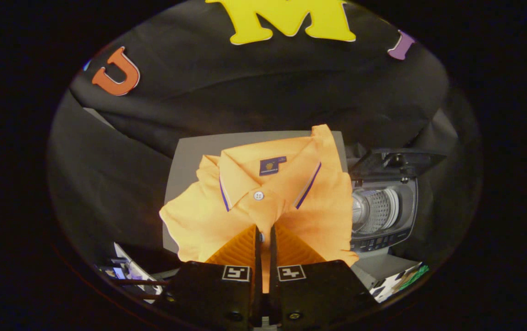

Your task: Put the clothes into the washing machine and then close the washing machine lid.

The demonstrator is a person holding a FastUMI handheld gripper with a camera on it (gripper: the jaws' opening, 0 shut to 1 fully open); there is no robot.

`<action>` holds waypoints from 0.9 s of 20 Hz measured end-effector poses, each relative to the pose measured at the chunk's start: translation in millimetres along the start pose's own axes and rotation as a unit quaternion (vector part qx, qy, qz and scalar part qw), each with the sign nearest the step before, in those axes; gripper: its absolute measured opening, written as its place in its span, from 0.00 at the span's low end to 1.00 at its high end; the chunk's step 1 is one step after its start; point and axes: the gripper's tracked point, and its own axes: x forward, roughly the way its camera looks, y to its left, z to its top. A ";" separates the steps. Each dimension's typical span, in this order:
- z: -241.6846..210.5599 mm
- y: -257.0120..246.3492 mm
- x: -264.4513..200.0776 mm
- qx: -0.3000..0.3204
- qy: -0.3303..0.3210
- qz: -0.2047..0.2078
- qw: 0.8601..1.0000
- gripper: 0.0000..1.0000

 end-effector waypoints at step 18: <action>-13.7 -126.2 -69.2 0.084 -0.066 -0.005 0.994 0.09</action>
